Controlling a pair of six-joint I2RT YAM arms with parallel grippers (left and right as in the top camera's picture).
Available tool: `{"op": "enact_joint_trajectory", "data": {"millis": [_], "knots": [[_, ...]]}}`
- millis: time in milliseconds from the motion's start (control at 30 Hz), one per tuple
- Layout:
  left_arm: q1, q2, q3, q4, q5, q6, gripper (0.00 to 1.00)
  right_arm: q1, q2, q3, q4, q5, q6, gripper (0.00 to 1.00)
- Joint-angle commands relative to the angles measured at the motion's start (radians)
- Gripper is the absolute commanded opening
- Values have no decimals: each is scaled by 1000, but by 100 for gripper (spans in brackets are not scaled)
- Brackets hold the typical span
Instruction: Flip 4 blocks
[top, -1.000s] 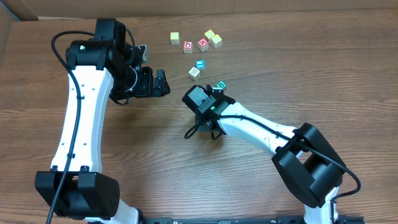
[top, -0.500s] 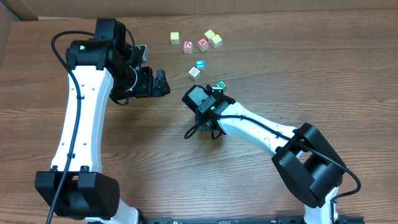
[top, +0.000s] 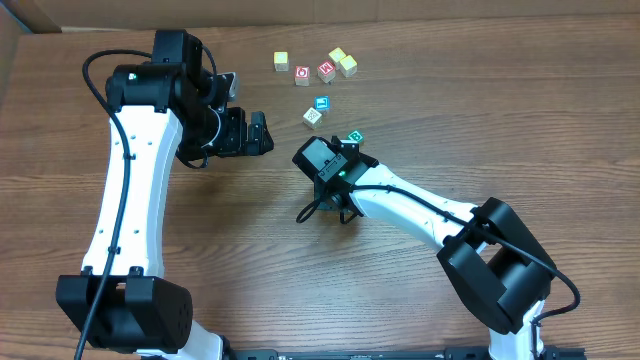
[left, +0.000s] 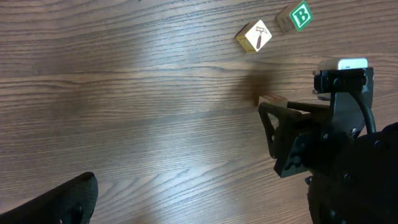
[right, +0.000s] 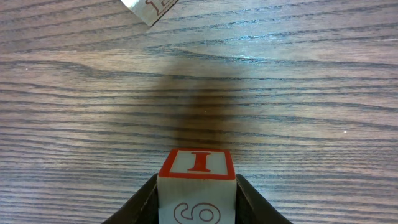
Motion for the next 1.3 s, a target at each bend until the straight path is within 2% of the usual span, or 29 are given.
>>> {"op": "enact_joint_trajectory", "data": {"millis": [0,267,400,633,933,1000,1067,1267], "knots": [[-6,8,28,2,18,-7,100,5,8,11,3,19,-5,34],[-6,8,28,2,18,-7,100,5,28,11,2,18,-5,34],[-6,8,28,2,18,-7,100,5,28,11,0,18,-5,48],[-6,8,28,2,18,-7,100,2,26,23,0,17,-5,50],[-6,8,28,2,18,-7,100,-79,-51,259,-181,14,-5,51],[-6,8,28,2,18,-7,100,-100,-58,306,-207,13,-20,57],[-6,8,28,2,18,-7,100,-132,-59,336,-195,3,-119,69],[-6,8,28,2,18,-7,100,-219,-39,324,-125,3,-160,70]]}}
